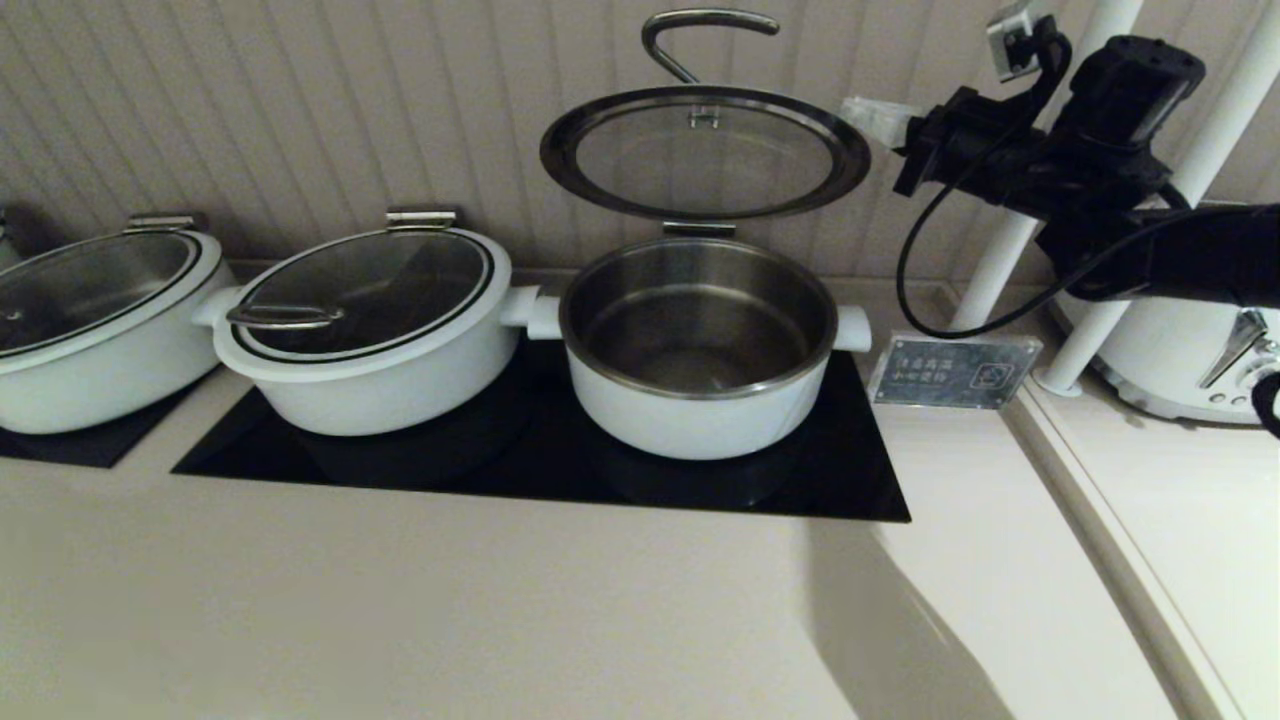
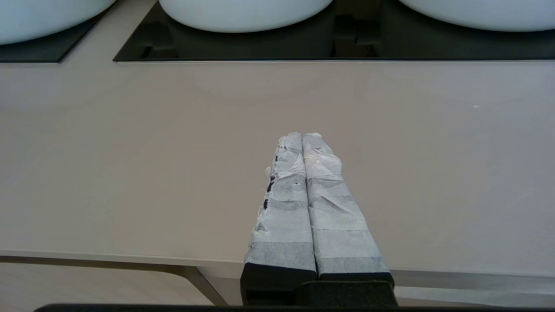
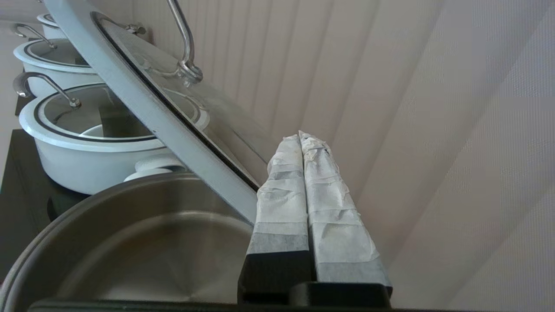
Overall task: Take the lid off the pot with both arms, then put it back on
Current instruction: Close the pot lid
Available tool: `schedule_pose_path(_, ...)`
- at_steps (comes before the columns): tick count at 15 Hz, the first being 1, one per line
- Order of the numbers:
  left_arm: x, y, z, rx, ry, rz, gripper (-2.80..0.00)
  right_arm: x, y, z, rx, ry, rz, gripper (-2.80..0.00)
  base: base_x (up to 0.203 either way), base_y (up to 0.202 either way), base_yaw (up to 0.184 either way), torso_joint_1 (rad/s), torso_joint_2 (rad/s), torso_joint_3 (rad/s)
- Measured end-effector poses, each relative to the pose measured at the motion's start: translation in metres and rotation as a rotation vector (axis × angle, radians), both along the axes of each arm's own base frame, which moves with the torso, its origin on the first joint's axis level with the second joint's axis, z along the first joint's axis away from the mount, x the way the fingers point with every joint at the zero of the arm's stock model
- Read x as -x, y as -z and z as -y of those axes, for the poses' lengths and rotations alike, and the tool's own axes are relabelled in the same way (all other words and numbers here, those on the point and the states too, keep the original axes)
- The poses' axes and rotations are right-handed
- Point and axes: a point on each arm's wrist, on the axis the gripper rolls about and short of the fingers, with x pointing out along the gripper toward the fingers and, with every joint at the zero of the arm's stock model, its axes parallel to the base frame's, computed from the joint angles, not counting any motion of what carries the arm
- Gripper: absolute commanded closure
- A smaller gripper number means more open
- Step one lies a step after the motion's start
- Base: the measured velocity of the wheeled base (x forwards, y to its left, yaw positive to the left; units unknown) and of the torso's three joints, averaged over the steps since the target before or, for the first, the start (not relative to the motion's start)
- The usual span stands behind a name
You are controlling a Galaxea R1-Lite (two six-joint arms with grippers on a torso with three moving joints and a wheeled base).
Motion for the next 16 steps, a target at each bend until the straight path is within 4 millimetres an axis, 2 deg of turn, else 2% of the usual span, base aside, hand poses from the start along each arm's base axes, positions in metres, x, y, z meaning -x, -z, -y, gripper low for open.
schedule_pose_path(16,0.000,0.000,0.000,0.000,0.000,0.000,0.00,0.022,0.010,0.001,0.033,-0.056,-0.080,0.00,0.000,0.000,0.000,0.000,0.00,0.000)
